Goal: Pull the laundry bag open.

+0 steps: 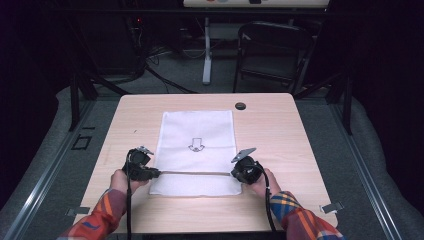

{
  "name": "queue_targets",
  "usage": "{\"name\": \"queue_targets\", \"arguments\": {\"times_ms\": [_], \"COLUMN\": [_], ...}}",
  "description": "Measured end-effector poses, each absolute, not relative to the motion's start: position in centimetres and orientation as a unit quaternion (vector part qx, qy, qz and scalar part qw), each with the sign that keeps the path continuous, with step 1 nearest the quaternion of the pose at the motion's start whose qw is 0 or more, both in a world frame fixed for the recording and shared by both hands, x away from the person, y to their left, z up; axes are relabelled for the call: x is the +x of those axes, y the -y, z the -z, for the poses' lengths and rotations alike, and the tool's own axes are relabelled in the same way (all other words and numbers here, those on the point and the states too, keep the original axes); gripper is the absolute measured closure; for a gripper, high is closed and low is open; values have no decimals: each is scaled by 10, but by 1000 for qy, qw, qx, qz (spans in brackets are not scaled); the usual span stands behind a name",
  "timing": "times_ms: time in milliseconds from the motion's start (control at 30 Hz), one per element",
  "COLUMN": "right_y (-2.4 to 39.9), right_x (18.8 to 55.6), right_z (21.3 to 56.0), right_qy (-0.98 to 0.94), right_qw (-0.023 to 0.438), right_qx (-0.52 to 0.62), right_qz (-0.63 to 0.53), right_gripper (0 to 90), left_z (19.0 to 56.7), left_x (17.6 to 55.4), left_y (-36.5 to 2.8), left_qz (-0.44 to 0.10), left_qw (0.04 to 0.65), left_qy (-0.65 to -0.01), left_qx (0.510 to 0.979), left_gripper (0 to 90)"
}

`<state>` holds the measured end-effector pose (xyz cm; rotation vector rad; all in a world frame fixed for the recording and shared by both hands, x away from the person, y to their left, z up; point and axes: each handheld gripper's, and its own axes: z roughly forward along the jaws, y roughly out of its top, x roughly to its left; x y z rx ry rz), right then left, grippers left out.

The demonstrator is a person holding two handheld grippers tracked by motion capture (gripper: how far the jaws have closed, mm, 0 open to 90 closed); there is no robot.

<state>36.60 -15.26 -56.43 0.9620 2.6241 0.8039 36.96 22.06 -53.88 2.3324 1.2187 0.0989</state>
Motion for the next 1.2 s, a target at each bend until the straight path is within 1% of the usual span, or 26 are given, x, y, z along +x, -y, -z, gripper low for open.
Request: {"name": "queue_targets", "arguments": {"times_ms": [167,233,300,333,400,433,467,500,533,567,633,767,800,833,867,900,967,1000,1100,1133,1200], "right_y": [153,152,153,153,153,153,153,153,153,153,153,152,152,153,154,154,156,158,165,169,178], "right_x": [366,366,366,366,366,366,366,366,366,366,366,366,365,365,365,365,364,364,362,361,358], "right_z": [564,564,564,564,565,565,564,564,564,564,564,565,564,562,561,559,553,549,540,537,532], "right_qy": [-896,-896,-896,-896,-894,-895,-895,-896,-895,-896,-896,-897,-898,-897,-895,-896,-893,-894,-889,-888,-885], "right_qw": [116,117,117,117,116,116,116,118,117,117,117,118,119,118,116,115,129,124,123,124,121], "right_qx": [328,328,329,329,331,331,331,330,331,329,329,322,319,318,317,313,316,318,330,337,347], "right_qz": [-275,-275,-274,-274,-277,-277,-276,-274,-274,-273,-274,-279,-279,-284,-291,-292,-292,-289,-291,-287,-287], "right_gripper": [900,900,900,900,900,900,900,900,900,900,900,897,863,799,744,712,601,503,302,235,141], "left_z": [539,538,538,539,540,540,539,539,539,539,536,535,535,535,535,535,534,533,532,532,532], "left_x": [367,366,365,365,364,364,362,362,362,361,358,359,360,360,361,361,361,361,360,360,360], "left_y": [-230,-230,-235,-238,-247,-248,-251,-259,-265,-269,-268,-262,-262,-262,-262,-262,-261,-261,-261,-261,-260], "left_qz": [-37,-55,-54,-62,-48,-55,-99,-89,-72,-63,-67,-67,-64,-61,-60,-61,-58,-59,-58,-57,-56], "left_qw": [252,234,231,226,239,225,200,218,237,243,249,253,254,257,258,257,260,258,262,265,265], "left_qy": [-457,-452,-459,-463,-474,-475,-478,-492,-503,-506,-503,-493,-492,-491,-490,-489,-487,-488,-487,-485,-486], "left_qx": [852,859,856,855,846,849,849,838,828,825,825,830,830,830,831,831,832,831,831,831,831], "left_gripper": [805,805,805,805,805,802,894,900,900,899,890,820,791,769,736,689,556,483,313,263,200]}}
